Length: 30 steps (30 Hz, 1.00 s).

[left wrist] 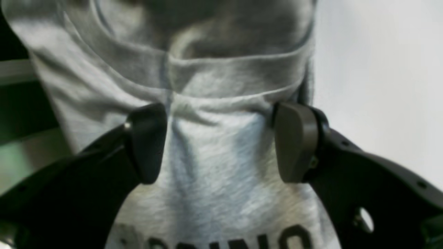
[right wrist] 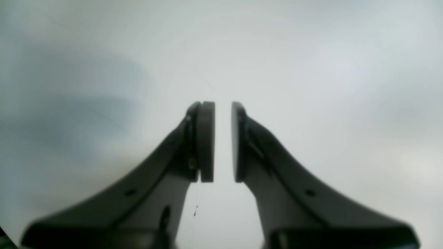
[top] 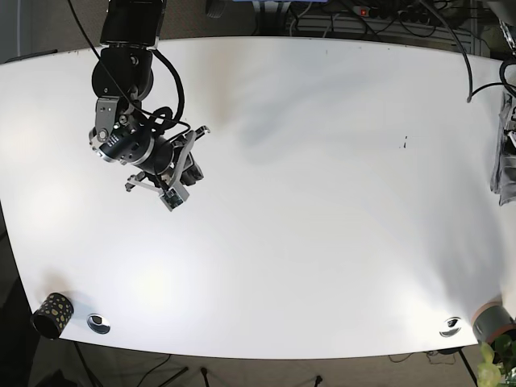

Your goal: Fold the T-shirt properly

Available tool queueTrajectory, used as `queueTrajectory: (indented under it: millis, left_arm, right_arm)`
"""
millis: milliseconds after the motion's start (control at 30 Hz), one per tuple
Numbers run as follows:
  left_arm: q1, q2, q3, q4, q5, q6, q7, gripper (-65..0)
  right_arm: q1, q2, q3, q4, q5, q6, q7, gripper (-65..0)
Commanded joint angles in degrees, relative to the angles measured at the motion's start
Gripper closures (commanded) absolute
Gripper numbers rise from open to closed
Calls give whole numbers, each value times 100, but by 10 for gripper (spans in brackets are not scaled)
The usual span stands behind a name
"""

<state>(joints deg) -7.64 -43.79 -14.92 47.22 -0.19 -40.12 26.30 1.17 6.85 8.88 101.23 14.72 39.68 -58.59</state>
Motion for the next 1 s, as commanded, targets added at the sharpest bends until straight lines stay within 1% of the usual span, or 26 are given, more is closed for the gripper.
queueTrajectory:
  millis: [0, 67, 167, 267, 367, 433, 500, 533, 600, 700, 767, 867, 900, 967]
  left_arm:
    - [21, -135, -192, 821, -109, 12, -59, -444]
    - [144, -83, -306, 1331, -109, 12, -50, -444]
    - [188, 181, -438, 1902, -109, 12, -50, -444]
    - [206, 542, -482, 2465, -83, 34, -50, -444]
    - [206, 1016, -438, 2931, -74, 315, -85, -444]
    - [206, 1271, -368, 3106, -74, 588, -94, -444]
    - [179, 1553, -218, 3194, -74, 931, -261, -444]
    - [179, 1667, -148, 3194, -74, 1054, -384, -444]
    - [197, 1975, 46, 3168, -74, 1467, -929, -444]
    - [285, 2212, 406, 3115, -65, 2012, -1747, -444]
    - [408, 2317, 670, 2983, -47, 2363, -2169, -444]
    - [487, 2467, 1109, 2834, 181, 2882, -2828, -444]
    - [557, 2520, 1215, 2799, 296, 3049, -3030, -444]
    - [724, 2608, 1294, 2807, 436, 3225, -3321, -444]
  right_arm:
    - [107, 58, 4, 97, 53, 32, 175, -81]
    - [107, 58, 4, 88, 53, 32, 369, -81]
    - [72, 58, 4, 62, 44, 32, 641, -81]
    - [98, 58, 4, -97, -184, 32, 799, -81]
    - [107, 22, 4, -149, -720, 32, 1142, -81]
    - [90, 5, 4, -149, -1142, 32, 1547, -81]
    - [63, -21, 4, -176, -1582, 32, 2057, -81]
    - [63, -57, 4, -220, -1723, 32, 2241, -81]
    - [63, -118, 13, -404, -2162, 32, 2804, -81]
    - [54, -83, 180, -651, -2575, 32, 3516, -81]
    - [54, -109, 399, -870, -2681, 32, 3955, -81]
    - [72, -109, 751, -1204, -2681, 32, 4632, -86]
    - [72, -101, 821, -1310, -2690, -122, 4861, -86]
    - [63, -83, 918, -1415, -2698, -465, 5125, -86]
